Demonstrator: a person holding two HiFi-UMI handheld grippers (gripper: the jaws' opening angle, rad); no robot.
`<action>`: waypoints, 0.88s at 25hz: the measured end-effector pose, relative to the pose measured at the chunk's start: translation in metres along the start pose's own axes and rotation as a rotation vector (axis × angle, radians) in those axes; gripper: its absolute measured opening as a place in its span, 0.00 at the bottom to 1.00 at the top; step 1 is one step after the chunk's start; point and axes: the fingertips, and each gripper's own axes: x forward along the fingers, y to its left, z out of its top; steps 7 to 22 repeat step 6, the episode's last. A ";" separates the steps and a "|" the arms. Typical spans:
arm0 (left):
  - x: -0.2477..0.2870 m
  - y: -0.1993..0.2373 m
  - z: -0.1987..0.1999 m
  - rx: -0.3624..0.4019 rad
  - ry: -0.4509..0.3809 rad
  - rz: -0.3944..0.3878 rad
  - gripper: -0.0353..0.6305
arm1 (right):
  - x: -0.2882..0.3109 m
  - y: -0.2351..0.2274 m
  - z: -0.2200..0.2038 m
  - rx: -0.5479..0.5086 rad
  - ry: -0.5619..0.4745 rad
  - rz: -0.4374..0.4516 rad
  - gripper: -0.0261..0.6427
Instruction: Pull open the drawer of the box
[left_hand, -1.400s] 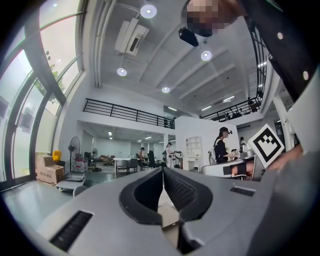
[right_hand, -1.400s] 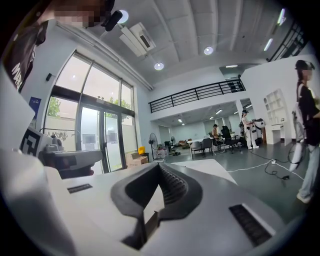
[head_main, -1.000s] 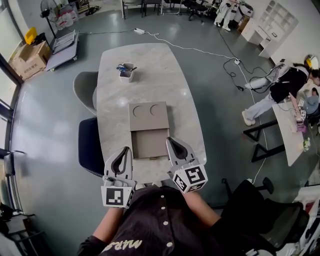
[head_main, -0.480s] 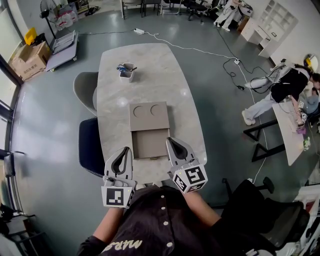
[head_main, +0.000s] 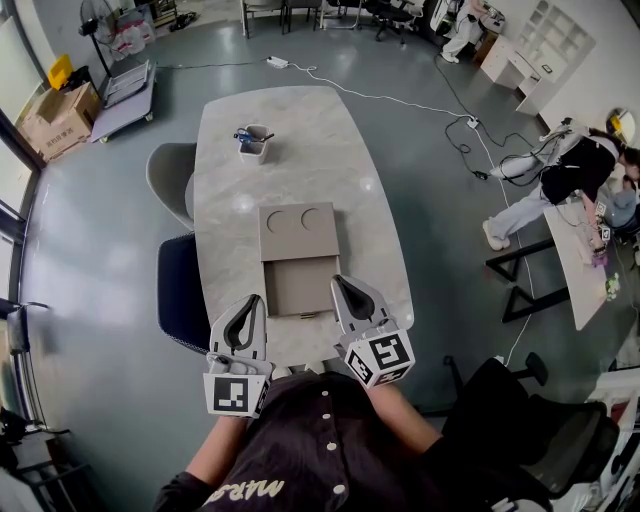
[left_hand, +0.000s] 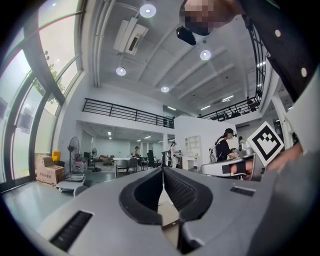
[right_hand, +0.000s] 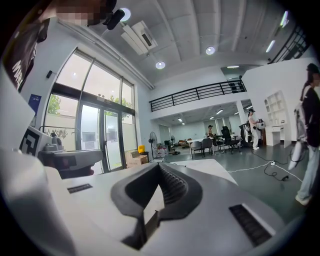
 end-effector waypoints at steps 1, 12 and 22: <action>0.000 0.001 0.000 -0.001 -0.001 0.000 0.08 | 0.000 0.001 0.000 -0.001 0.000 0.001 0.03; -0.002 0.003 0.001 0.000 -0.005 -0.001 0.08 | 0.002 0.005 0.000 -0.004 0.001 0.004 0.03; -0.002 0.003 0.001 0.000 -0.005 -0.001 0.08 | 0.002 0.005 0.000 -0.004 0.001 0.004 0.03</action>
